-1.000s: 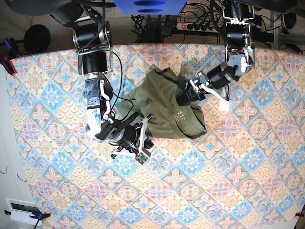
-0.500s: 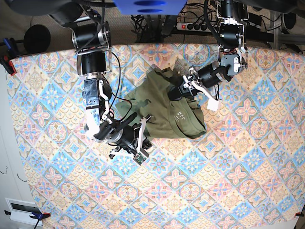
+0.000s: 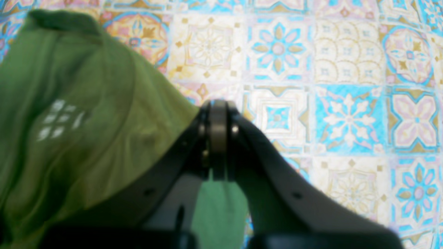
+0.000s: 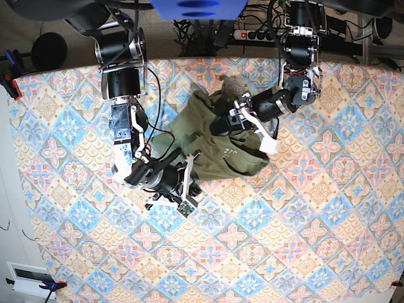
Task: Layout the t-shirt on the table in an organized manner, then fold the t-shirt properly
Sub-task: 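Pull the bundle edges with both grippers to square it flat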
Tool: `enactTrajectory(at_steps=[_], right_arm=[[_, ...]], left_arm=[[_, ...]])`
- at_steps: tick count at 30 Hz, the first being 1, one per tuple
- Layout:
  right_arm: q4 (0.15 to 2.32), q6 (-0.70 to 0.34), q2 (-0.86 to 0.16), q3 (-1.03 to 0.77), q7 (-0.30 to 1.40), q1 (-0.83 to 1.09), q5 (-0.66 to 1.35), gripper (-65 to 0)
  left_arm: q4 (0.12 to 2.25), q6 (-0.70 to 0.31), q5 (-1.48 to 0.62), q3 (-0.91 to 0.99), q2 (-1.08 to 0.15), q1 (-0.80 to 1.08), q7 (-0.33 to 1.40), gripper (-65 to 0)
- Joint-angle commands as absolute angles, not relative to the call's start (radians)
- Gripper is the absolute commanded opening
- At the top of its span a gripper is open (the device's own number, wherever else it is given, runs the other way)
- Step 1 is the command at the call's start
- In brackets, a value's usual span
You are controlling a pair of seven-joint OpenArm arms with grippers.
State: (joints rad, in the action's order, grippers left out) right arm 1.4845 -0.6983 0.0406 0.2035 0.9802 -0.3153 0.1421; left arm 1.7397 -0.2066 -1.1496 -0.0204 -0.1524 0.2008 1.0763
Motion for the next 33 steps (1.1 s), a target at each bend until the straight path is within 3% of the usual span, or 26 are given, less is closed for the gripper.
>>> enactTrajectory(at_steps=[1,13,20,33], right_arm=[[1.498,-0.698,0.042,0.203,0.957,-0.346,0.159,-65.0],[1.498,-0.698,0.022,0.220,0.964,-0.343,0.159,-65.0],[1.449,-0.698,0.022,0.420,0.961,-0.344,0.159,-65.0],[1.109,-0.698,0.021,0.495,0.832,-0.435,0.021,-65.0]], left_arm=[[1.762,-0.213,-1.165,-0.019,-0.156,0.208,1.072,-65.0],[1.698,-0.213,-1.003,-0.018,-0.226,0.283,1.084,-65.0],[1.666,-0.211,-1.004,-0.071,-0.225,0.268,1.086,-61.2],[1.661,-0.208,-0.997,-0.018,-0.240,0.297,1.089,-59.6]])
